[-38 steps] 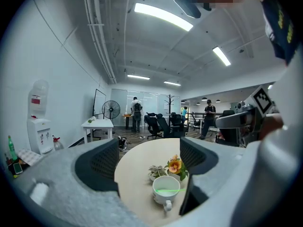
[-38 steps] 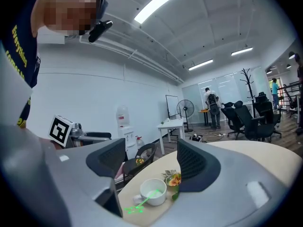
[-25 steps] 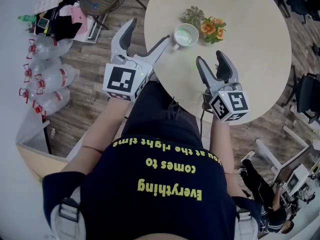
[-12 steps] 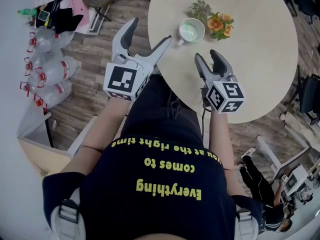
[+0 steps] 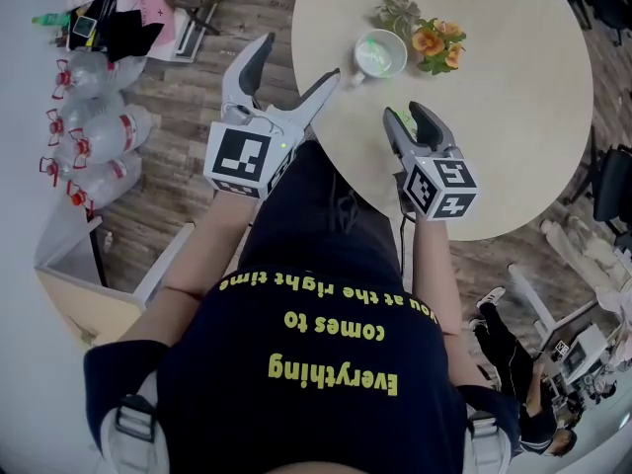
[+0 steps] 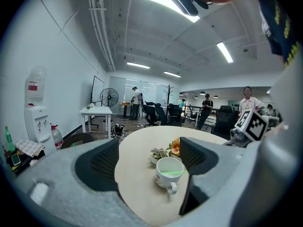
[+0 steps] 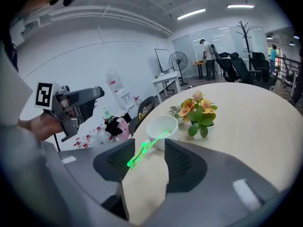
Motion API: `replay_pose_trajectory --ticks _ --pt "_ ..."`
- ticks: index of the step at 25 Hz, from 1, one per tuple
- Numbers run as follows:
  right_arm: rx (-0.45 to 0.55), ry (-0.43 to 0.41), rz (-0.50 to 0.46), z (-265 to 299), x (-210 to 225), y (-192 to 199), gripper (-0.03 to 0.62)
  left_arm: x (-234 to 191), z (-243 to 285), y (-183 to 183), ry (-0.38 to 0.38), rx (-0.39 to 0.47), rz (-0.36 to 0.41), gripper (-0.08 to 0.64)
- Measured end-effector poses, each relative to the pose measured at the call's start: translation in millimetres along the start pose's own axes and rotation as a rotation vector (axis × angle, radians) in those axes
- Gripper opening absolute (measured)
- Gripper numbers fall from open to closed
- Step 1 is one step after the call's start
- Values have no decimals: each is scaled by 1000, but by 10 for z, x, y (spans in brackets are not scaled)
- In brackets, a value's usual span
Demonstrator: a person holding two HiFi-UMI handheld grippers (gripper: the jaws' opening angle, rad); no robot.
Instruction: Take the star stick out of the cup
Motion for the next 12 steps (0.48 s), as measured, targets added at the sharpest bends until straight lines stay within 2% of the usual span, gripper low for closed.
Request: replay_pose_trajectory --ticks 7,12 --pt "-4 27 -46 -29 23 6 164 30 21 7 2 1 0 407" --pt "2 73 -92 -70 53 -45 79 40 16 -13 2 6 -3 405"
Point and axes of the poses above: the fingertips, and each gripper's own axes: z forward along the fingers, x to its right, y out of its underside, the point moved 2 cm from there along -z, backward along the fingers, and after that the axes turned 12 degrees about -z, right-handed, at the moved point
